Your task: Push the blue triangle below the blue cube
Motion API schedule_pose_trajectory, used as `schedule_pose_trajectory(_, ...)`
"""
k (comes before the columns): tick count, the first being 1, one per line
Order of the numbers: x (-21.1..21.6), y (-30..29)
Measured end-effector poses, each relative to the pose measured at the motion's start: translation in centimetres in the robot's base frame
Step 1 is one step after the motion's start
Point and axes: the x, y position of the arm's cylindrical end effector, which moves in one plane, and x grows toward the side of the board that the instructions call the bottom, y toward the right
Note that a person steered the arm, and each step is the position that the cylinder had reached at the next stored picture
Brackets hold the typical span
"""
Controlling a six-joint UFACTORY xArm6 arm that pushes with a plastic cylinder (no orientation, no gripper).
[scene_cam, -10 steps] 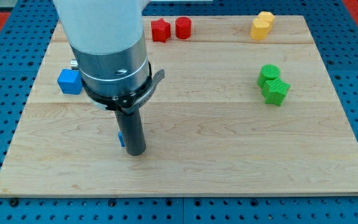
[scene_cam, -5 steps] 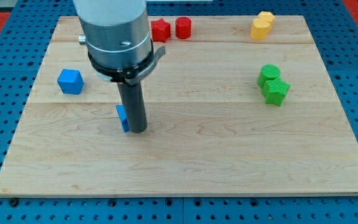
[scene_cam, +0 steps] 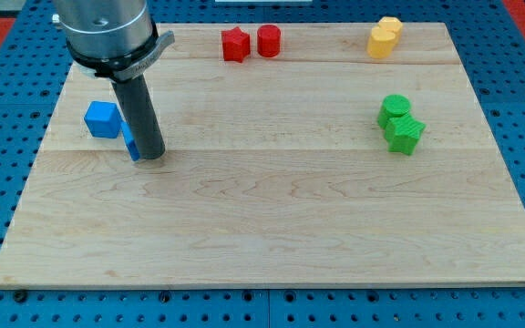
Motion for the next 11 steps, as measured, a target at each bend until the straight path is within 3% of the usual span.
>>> schedule_pose_trajectory(5,-3.5,4.5)
schedule_pose_trajectory(11,-3.5,-1.5)
